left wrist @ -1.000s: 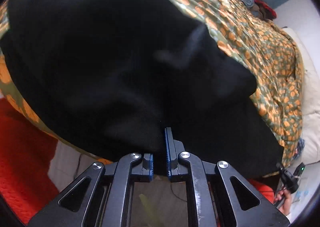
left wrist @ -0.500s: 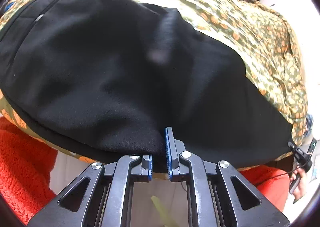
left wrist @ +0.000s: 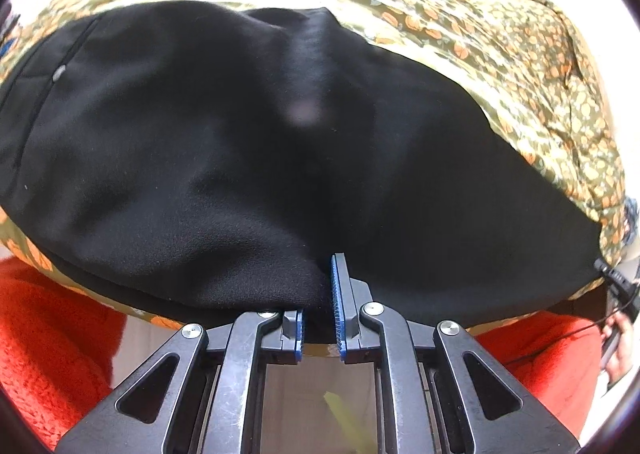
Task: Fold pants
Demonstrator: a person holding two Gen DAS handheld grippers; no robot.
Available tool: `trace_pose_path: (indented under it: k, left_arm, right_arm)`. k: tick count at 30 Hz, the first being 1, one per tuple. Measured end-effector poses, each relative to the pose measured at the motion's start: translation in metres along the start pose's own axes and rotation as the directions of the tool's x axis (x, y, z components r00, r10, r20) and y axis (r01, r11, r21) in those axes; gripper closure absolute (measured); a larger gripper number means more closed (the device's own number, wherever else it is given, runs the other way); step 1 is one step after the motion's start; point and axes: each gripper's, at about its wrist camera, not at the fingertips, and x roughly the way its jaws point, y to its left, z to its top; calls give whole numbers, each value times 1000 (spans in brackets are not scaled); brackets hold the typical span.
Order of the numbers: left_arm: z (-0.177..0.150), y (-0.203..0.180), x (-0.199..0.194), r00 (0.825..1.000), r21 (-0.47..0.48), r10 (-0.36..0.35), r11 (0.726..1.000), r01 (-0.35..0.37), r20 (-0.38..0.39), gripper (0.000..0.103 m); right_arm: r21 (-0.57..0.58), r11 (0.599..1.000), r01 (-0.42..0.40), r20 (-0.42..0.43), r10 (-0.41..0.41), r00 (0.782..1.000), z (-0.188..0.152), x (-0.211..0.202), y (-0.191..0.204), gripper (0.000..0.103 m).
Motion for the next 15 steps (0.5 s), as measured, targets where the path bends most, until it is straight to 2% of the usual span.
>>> trace_pose_path:
  k: [1, 2, 3, 4, 5, 6, 7, 10, 13, 15]
  left_arm:
    - [-1, -2, -2, 1000, 16, 20, 1000, -20, 6, 88]
    - [-3, -3, -3, 999, 23, 32, 999, -32, 7, 80]
    - [-4, -4, -5, 999, 31, 46, 998, -46, 3, 66]
    - [-7, -5, -9, 999, 45, 53, 998, -52, -4, 59]
    - [-12, -6, -17, 999, 63, 53, 997, -53, -6, 49]
    - [-17, -8, -26, 999, 86, 52, 995, -51, 0, 43]
    - [-22, -12, -37, 999, 112, 49, 992, -50, 14, 42]
    - [-36, -29, -67, 996, 208, 40, 977, -56, 82, 29]
    - [-40, -54, -80, 991, 295, 23, 954, -62, 132, 24]
    - [-39, -75, -81, 989, 347, -5, 937, -46, 145, 24]
  right_arm:
    - [-10, 999, 49, 18, -49, 999, -1, -5, 2, 85]
    - [-11, 996, 84, 36, -83, 996, -1, -9, 3, 64]
    - [-5, 992, 129, 55, -129, 990, -1, -13, 2, 32]
    - [13, 981, 193, 82, -194, 978, -2, -21, 0, 17]
    - [29, 972, 231, 108, -233, 966, -4, -29, -2, 7]
    - [46, 965, 259, 139, -263, 955, -6, -39, -4, 7]
    - [62, 960, 275, 170, -281, 944, -9, -52, -3, 7]
    - [74, 972, 221, 262, -233, 937, -28, -92, 14, 7]
    - [-55, 987, 148, 351, -120, 929, -58, -117, 57, 7]
    - [-169, 972, 161, 390, -84, 917, -69, -120, 85, 7]
